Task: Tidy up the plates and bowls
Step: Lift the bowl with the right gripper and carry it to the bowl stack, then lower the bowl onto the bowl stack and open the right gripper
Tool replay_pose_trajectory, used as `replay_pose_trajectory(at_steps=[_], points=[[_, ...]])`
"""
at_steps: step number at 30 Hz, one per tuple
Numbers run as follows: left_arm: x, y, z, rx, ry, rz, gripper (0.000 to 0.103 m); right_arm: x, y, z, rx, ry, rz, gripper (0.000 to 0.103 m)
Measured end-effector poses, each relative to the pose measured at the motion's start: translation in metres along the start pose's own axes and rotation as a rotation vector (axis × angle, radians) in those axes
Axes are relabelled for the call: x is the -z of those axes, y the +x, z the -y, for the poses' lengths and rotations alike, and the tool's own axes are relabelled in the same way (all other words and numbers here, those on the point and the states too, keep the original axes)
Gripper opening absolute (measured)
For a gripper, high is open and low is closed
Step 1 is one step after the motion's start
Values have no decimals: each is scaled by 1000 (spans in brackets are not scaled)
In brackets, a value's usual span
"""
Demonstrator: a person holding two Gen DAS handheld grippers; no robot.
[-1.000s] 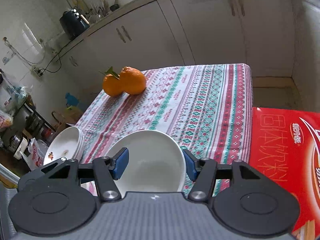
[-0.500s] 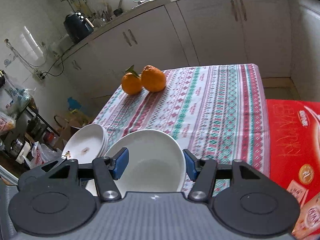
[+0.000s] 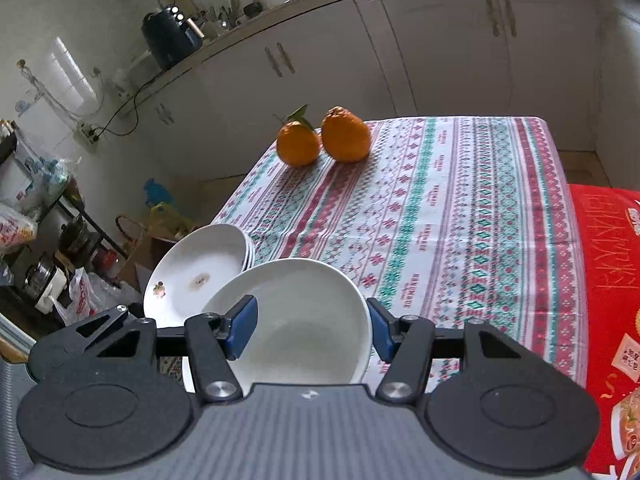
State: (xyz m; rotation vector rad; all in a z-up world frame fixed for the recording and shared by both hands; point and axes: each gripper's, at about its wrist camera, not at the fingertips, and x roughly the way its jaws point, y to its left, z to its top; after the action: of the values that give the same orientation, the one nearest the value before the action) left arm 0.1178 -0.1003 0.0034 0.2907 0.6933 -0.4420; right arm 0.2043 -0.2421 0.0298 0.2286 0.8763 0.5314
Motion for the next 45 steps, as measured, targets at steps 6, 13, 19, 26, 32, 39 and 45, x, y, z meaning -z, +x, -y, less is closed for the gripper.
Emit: replay_pose_trajectory(at_steps=[6,13,19,26,32,39,45], points=[[10,0,-12,-16,-21,-26,84,2,17,-12,-21,-15,-18,64],[17,7,-21,-16,-53,-59,84,4,32,-19,-25,-30,-45,64],[20,11,-24,0,-67,-72,84,6,38,-16,-21,-26,-57,64],[18,15,-27,18,-84,-79,84,6,39,-13,-20,-17,-57,64],[18,19,-32,30,-94,-85,85,7,42,-11,-12,-19,-61,64],[17,23,-37,49,-102,-104,85,6,45,-8,-17,-13,-64,64],[15,26,-39,68,-88,-120,85,6,45,-8,-16,-16,-65,64]])
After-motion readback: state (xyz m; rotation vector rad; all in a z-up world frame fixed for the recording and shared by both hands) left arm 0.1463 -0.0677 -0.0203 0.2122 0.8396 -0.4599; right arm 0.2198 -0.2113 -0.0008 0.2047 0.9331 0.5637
